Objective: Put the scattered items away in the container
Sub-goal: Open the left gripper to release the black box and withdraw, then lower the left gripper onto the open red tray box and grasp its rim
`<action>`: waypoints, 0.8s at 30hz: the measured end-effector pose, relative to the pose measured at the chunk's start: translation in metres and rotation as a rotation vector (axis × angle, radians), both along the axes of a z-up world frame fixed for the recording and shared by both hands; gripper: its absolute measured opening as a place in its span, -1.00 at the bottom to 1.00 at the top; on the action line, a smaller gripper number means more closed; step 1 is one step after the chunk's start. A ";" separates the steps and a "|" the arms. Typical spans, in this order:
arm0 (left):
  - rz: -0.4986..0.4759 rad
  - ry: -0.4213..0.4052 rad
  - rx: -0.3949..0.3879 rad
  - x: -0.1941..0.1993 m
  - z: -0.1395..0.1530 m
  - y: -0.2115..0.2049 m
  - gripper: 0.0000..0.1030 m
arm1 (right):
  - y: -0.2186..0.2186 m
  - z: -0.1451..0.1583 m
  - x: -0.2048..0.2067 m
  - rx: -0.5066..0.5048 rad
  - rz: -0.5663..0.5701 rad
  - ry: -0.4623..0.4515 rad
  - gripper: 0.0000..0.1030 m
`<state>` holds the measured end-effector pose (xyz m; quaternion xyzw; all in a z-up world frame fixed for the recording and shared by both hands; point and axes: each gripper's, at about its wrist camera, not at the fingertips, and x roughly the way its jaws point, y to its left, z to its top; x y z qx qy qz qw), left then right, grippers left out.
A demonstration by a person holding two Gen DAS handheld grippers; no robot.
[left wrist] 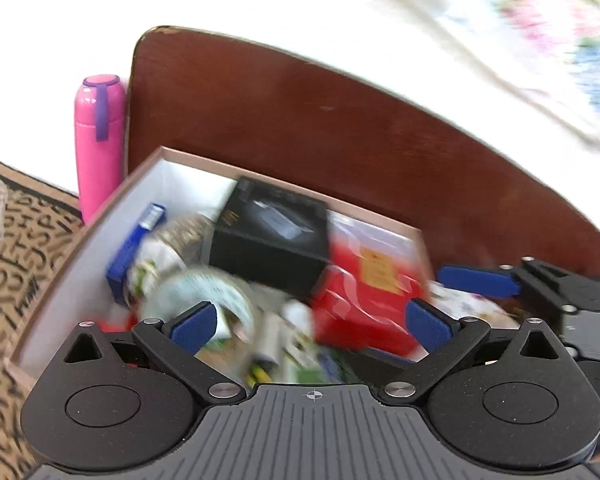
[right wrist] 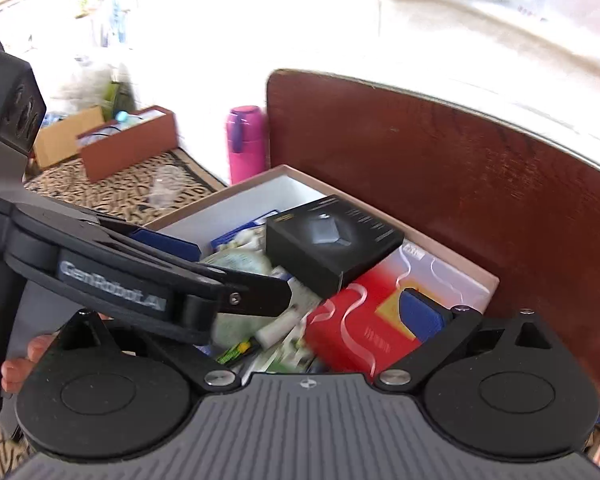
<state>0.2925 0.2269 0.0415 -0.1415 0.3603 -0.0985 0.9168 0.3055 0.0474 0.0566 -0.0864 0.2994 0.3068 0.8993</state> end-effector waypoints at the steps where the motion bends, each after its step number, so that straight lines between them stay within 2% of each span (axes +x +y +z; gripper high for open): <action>1: -0.006 -0.004 -0.016 -0.012 0.001 -0.003 1.00 | -0.005 0.001 -0.012 0.007 0.002 -0.011 0.93; 3: -0.023 -0.029 -0.037 -0.042 0.002 -0.015 1.00 | -0.018 0.002 -0.040 0.033 0.009 -0.025 0.96; 5: -0.041 -0.078 -0.026 -0.072 0.001 -0.031 1.00 | -0.035 -0.001 -0.069 0.057 -0.003 -0.037 0.96; 8: -0.063 -0.140 0.000 -0.117 -0.006 -0.056 1.00 | -0.059 -0.012 -0.113 0.080 -0.052 -0.060 0.96; 10: -0.075 -0.157 -0.014 -0.144 -0.015 -0.073 1.00 | -0.077 -0.021 -0.142 0.107 -0.091 -0.065 0.96; 15: -0.142 -0.085 -0.086 -0.184 -0.047 -0.117 1.00 | -0.114 -0.046 -0.206 0.111 -0.177 -0.076 0.96; 20: -0.173 -0.070 -0.055 -0.209 -0.065 -0.158 1.00 | -0.135 -0.062 -0.246 0.037 -0.270 -0.128 0.97; 24: -0.197 -0.040 -0.043 -0.221 -0.077 -0.177 1.00 | -0.154 -0.076 -0.269 0.044 -0.311 -0.132 0.97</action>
